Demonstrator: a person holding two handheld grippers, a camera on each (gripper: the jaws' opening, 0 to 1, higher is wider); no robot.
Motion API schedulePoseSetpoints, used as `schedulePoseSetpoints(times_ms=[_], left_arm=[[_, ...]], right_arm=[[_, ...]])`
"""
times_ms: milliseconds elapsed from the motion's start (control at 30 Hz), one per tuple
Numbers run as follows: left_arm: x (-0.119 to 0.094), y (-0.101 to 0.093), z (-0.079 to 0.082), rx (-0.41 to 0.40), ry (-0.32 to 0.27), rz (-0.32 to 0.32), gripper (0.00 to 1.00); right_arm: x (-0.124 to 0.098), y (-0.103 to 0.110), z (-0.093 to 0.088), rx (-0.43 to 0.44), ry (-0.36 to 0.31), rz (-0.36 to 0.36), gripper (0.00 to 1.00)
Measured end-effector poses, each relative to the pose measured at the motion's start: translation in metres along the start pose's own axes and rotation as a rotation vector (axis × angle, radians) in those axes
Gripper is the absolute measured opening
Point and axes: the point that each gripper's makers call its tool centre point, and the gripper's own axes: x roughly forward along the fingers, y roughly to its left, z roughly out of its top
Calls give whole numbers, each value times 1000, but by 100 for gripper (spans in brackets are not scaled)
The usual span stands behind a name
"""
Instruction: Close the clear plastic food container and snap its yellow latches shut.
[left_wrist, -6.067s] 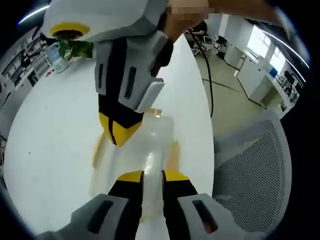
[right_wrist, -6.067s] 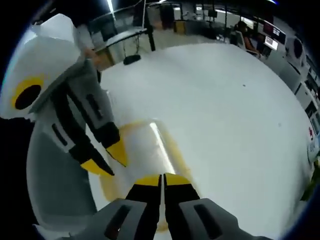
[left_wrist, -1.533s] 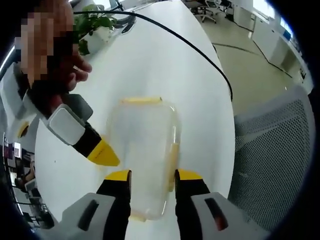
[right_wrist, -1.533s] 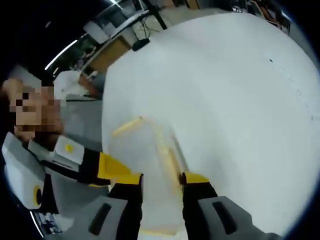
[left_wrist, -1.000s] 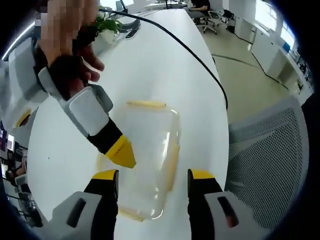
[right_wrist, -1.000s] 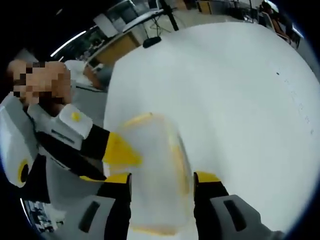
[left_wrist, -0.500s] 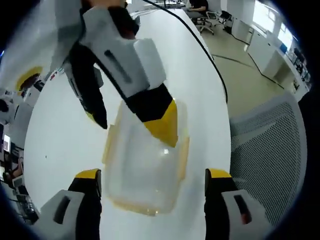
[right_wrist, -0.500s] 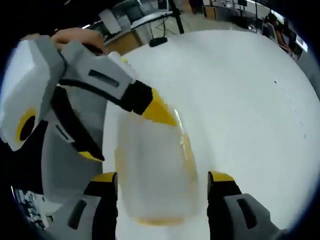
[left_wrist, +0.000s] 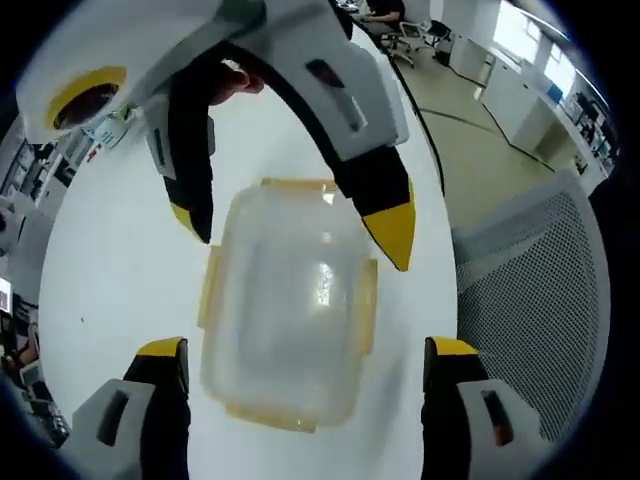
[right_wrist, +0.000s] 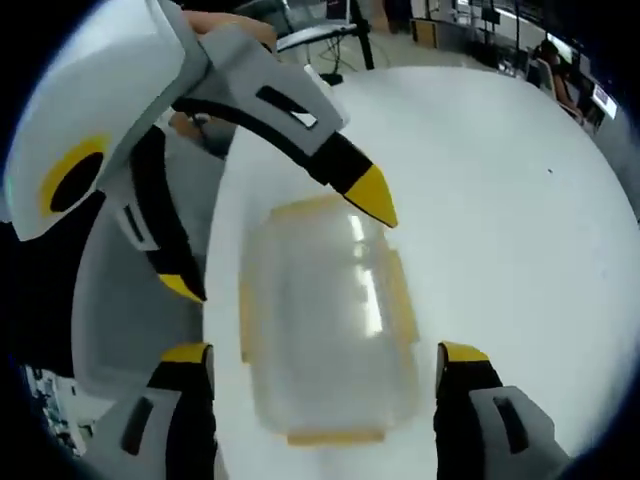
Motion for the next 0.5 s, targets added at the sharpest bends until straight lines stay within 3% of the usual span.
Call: schedulePoseSetpoints(times_ms=[500], left_arm=[[4,5,-17,65,45,-14,94]], right_arm=[[5,2,-8,-60,25,-22,87]])
